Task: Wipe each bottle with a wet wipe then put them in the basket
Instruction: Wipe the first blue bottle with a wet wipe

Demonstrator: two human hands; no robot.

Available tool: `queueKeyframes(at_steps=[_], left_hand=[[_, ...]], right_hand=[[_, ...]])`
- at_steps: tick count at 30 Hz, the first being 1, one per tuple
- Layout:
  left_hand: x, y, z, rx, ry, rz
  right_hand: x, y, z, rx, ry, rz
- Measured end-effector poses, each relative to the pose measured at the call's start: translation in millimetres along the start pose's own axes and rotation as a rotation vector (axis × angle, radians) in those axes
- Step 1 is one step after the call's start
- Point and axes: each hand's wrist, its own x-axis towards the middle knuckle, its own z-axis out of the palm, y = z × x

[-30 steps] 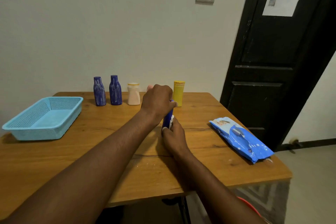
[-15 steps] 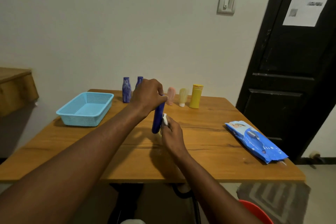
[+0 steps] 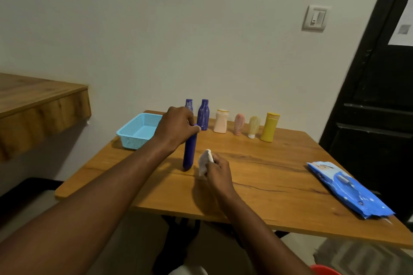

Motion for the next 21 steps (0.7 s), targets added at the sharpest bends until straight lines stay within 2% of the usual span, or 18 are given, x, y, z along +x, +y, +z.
queueKeyframes(at_steps=[9, 21], left_hand=[[-9.2, -16.8, -4.6, 0.024, -0.003, -0.026], [-12.2, -21.9, -4.9, 0.043, 0.011, -0.067]], right_hand=[[-11.1, -9.7, 17.3, 0.027, -0.006, 0.082], [-13.7, -12.2, 8.9, 0.05, -0.015, 0.087]])
